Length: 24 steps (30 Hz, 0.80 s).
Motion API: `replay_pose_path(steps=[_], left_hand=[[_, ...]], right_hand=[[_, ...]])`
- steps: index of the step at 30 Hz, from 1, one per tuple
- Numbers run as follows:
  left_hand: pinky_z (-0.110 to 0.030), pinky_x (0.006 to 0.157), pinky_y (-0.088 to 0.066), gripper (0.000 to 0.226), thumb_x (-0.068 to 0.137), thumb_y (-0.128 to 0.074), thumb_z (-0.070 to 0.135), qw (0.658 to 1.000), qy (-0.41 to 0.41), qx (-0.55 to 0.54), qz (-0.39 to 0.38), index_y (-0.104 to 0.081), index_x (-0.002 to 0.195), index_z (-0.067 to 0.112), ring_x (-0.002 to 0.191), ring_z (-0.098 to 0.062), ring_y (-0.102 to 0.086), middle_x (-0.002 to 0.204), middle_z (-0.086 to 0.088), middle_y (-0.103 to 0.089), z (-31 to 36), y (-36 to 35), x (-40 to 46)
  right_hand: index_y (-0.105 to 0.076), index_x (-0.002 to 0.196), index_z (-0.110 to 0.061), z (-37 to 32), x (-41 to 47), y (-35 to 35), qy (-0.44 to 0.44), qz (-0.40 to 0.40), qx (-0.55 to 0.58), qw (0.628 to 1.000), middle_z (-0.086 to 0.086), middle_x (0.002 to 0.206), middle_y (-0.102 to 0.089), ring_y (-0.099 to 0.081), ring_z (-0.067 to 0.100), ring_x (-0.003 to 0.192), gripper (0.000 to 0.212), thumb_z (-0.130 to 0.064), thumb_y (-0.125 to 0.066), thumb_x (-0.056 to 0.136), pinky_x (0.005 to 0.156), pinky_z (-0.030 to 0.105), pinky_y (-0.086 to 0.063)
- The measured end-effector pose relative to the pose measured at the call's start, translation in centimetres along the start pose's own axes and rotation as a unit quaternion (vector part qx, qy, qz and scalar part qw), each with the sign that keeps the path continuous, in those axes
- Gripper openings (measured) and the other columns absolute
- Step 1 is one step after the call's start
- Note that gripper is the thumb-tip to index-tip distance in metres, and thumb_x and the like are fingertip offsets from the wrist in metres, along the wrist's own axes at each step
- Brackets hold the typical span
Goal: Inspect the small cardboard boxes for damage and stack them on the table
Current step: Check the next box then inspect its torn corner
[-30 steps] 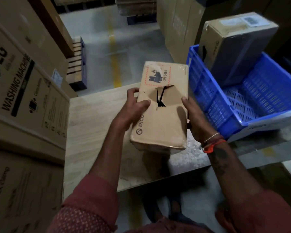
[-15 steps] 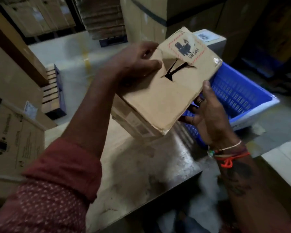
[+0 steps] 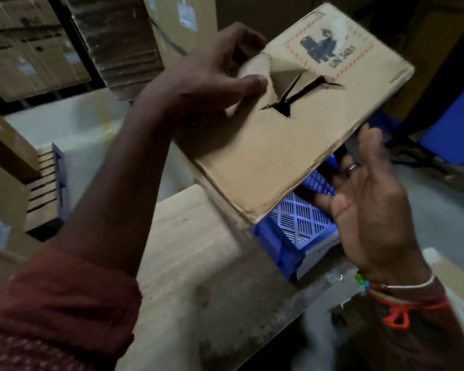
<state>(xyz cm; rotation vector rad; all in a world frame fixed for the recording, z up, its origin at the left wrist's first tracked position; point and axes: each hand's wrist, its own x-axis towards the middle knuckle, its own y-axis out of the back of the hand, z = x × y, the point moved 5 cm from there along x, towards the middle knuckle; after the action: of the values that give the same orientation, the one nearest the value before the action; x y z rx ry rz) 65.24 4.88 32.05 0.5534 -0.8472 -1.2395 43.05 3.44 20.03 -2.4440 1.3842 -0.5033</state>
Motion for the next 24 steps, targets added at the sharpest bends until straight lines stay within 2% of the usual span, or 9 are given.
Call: replay_pose_path(steps=[3,6,10,12,17,20,24], left_hand=[[-0.013,0.089,-0.050,0.054,0.094,-0.069,0.030,0.999,-0.029,-0.020,0.003,-0.049,0.143,0.019,0.107,0.003,-0.058,0.125,0.010,-0.055,1.5,-2.3,3.2],[-0.023,0.101,-0.051,0.057,0.090,-0.071,0.032,0.998,-0.045,-0.036,-0.030,-0.051,0.142,0.018,0.114,-0.004,-0.059,0.128,0.004,-0.057,1.4,-5.7,6.4],[-0.032,0.101,-0.053,0.063,0.083,-0.070,0.037,0.997,-0.017,-0.048,-0.064,-0.053,0.140,0.015,0.118,-0.011,-0.060,0.130,0.000,-0.061,-0.5,-11.5,8.6],[-0.033,0.101,-0.052,0.063,0.083,-0.070,0.035,0.996,-0.004,-0.055,-0.070,-0.054,0.139,0.014,0.118,-0.012,-0.061,0.130,-0.001,-0.062,-1.8,-13.8,9.1],[-0.034,0.104,-0.051,0.050,0.091,-0.072,0.027,0.991,0.052,-0.105,-0.058,-0.056,0.138,0.023,0.114,-0.008,-0.063,0.126,0.003,-0.063,-5.3,-16.0,9.1],[-0.038,0.103,-0.052,0.048,0.091,-0.072,0.030,0.990,0.067,-0.118,-0.050,-0.057,0.137,0.029,0.115,-0.009,-0.063,0.126,0.006,-0.064,-6.3,-15.6,8.7],[-0.036,0.105,-0.050,0.060,0.091,-0.070,0.030,0.986,0.088,-0.145,-0.009,-0.049,0.147,0.029,0.119,-0.012,-0.060,0.132,0.003,-0.060,-6.9,-15.2,7.8]], right_hand=[[-0.035,0.158,-0.028,-0.8,1.1,2.9,0.014,0.049,-0.019,0.998,-0.005,0.147,-0.055,-0.056,0.022,0.136,0.055,-0.048,-0.036,0.107,0.098,0.063,-0.053],[-0.031,0.160,-0.030,-0.8,1.9,5.9,0.019,0.103,-0.048,0.993,-0.008,0.149,-0.055,-0.058,0.018,0.133,0.059,-0.050,-0.043,0.105,0.095,0.059,-0.056],[-0.034,0.157,-0.035,0.8,2.3,8.8,0.007,0.149,-0.110,0.983,-0.015,0.136,-0.064,-0.067,0.005,0.116,0.051,-0.035,-0.048,0.108,0.085,0.043,-0.062],[-0.030,0.158,-0.037,2.0,2.4,9.8,-0.013,0.166,-0.131,0.977,-0.015,0.137,-0.063,-0.067,0.002,0.114,0.057,-0.031,-0.052,0.106,0.089,0.048,-0.061],[-0.024,0.160,-0.043,3.4,3.2,10.7,-0.037,0.156,-0.147,0.976,-0.012,0.149,-0.055,-0.059,0.011,0.129,0.072,-0.039,-0.064,0.100,0.098,0.057,-0.056],[-0.019,0.159,-0.049,3.9,3.3,10.4,-0.032,0.134,-0.194,0.971,-0.016,0.152,-0.051,-0.055,0.010,0.134,0.089,-0.058,-0.070,0.087,0.105,0.055,-0.051],[-0.019,0.161,-0.042,3.7,4.2,10.0,0.001,0.119,-0.247,0.962,-0.013,0.156,-0.048,-0.048,0.006,0.140,0.092,-0.059,-0.072,0.087,0.115,0.045,-0.044]])
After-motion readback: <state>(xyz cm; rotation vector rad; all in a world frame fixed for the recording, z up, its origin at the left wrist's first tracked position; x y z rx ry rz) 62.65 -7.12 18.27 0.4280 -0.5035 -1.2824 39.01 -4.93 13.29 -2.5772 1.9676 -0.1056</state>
